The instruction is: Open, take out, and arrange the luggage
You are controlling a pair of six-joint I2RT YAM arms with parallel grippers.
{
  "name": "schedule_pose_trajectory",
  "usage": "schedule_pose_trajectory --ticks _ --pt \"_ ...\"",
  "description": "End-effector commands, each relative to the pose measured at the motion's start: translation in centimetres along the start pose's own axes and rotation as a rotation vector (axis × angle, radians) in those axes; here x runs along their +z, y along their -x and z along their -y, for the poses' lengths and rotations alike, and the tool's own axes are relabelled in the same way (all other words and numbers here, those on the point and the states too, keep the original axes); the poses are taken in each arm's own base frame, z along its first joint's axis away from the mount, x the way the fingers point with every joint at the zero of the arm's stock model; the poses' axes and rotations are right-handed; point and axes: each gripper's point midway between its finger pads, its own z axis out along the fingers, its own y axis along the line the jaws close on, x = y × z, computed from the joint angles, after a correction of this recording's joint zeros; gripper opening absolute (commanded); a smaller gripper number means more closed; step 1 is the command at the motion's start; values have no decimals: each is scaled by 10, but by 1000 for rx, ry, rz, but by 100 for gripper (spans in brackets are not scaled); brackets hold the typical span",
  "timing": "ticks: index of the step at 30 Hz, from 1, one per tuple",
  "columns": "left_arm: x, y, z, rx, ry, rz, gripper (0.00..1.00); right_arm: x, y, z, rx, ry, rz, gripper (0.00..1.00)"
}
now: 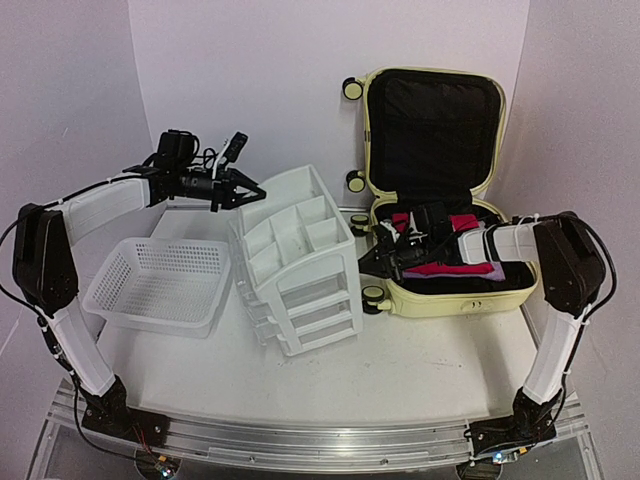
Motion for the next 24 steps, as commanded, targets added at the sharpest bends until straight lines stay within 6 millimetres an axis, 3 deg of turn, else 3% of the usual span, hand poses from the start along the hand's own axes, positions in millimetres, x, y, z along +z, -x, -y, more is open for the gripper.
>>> schedule_pose_trajectory --ticks 1,14,18,24 --pt "-25 72 45 155 -77 125 0 17 -1 -18 -73 24 -29 0" --pt "-31 88 57 190 -92 155 0 35 -18 -43 -108 67 -85 0" --pt "-32 92 58 192 -96 160 0 39 -18 -42 -104 70 -91 0" --pt "-31 82 50 152 -45 149 0 24 -5 -39 -109 47 -19 2"
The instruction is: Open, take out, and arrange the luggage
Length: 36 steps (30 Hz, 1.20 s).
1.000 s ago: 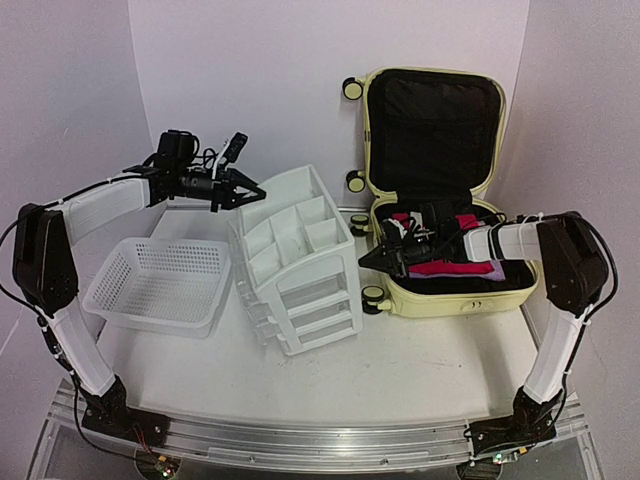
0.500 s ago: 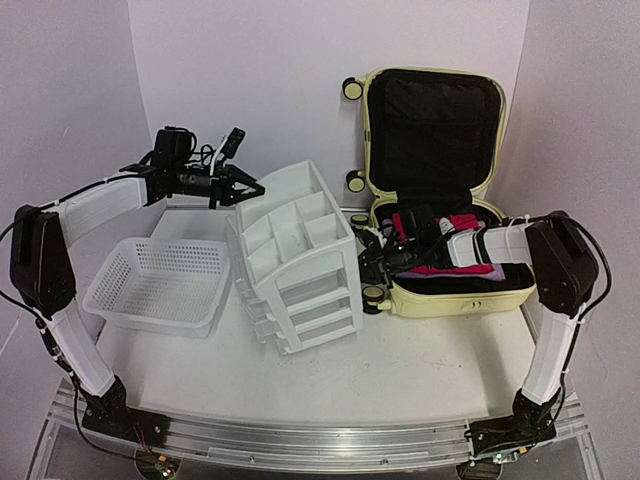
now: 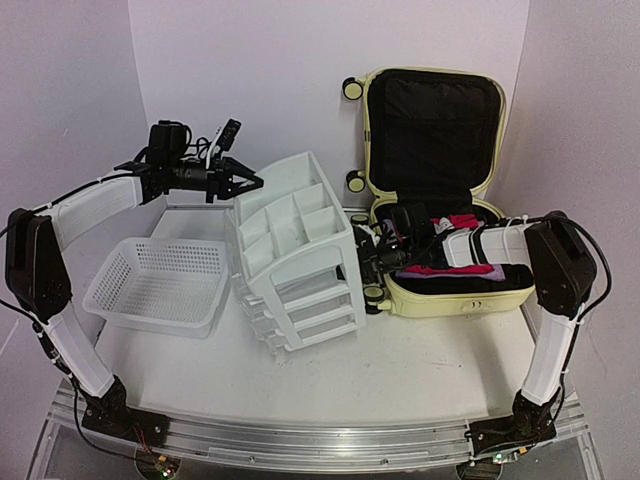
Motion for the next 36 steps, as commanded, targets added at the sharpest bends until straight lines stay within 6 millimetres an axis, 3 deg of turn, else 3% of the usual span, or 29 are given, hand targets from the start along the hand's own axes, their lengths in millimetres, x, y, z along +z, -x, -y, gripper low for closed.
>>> schedule_pose_trajectory --ticks 1,7,11,20,24,32,36 --pt "-18 50 27 97 -4 86 0 -23 25 -15 -59 11 102 6" --pt "-23 29 -14 -40 222 60 0 -91 53 -2 -40 -72 271 27" --pt "-23 20 -34 -143 305 58 0 -120 59 -3 -80 -180 310 42" --pt "-32 32 -75 -203 495 102 0 -134 52 -8 -130 -265 327 52" --pt "-38 32 -101 -311 611 143 0 -143 45 -5 -149 -324 355 56" --pt "-19 34 -123 -332 770 177 0 -151 37 -5 -167 -372 361 59" --pt "-8 38 -122 -288 834 209 0 -156 34 -4 -179 -403 375 62"
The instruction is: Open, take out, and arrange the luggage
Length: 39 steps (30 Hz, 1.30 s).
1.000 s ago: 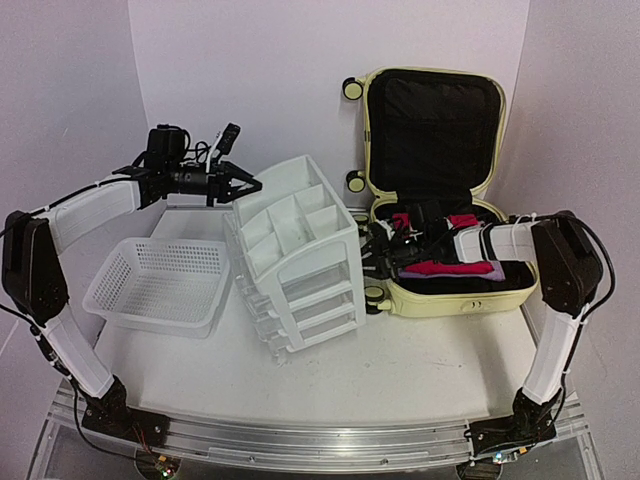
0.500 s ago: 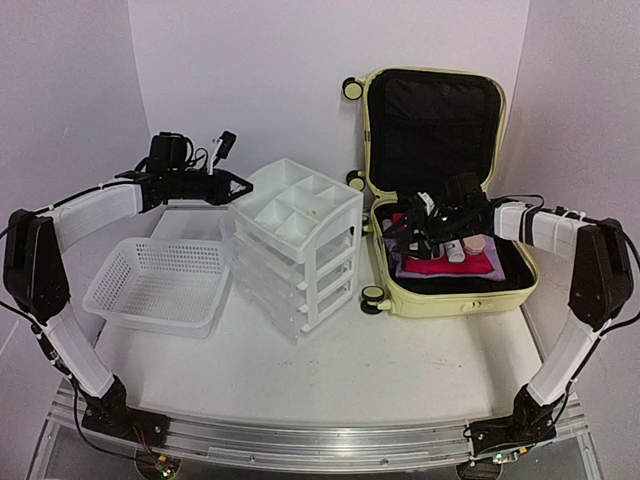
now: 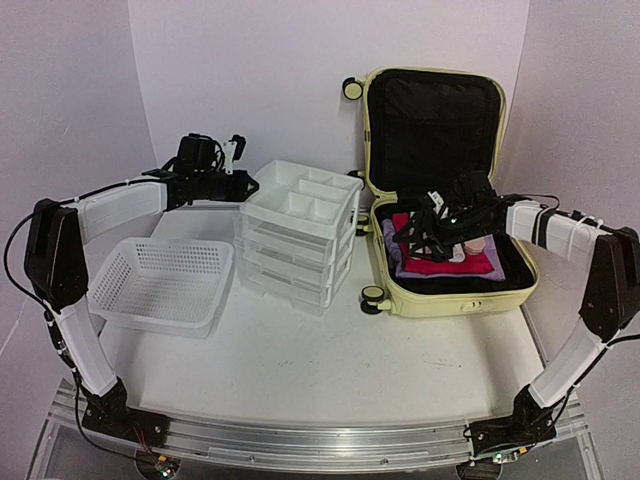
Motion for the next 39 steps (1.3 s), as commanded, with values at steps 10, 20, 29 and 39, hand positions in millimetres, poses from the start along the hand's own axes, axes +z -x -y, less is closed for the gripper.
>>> schedule_pose_trajectory --ticks 10,20,29,39 --pt "-22 76 50 -9 163 409 0 -19 -1 -6 -79 -40 45 65" --pt "-29 42 33 -40 249 397 9 -20 -1 -2 -92 -66 41 70" --pt "-74 41 37 61 262 384 70 -27 -4 5 -125 -129 30 73" --pt "-152 -9 159 471 -426 147 88 -46 -12 16 -249 -256 5 85"
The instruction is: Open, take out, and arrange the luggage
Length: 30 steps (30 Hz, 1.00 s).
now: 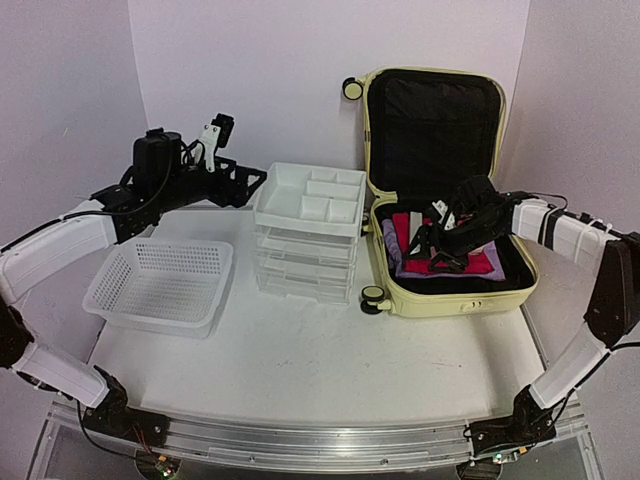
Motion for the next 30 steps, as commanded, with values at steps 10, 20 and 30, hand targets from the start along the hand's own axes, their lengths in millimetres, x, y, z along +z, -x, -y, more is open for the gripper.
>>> schedule_pose_trajectory --ticks 10,20,30 --pt "-72 -40 100 254 -656 -182 89 -80 27 60 -197 -517 61 98" --pt "-35 -81 95 583 -708 -173 83 -57 42 48 -174 -414 38 98" --pt "9 -89 99 843 -763 -120 78 -69 27 46 -194 -412 55 98"
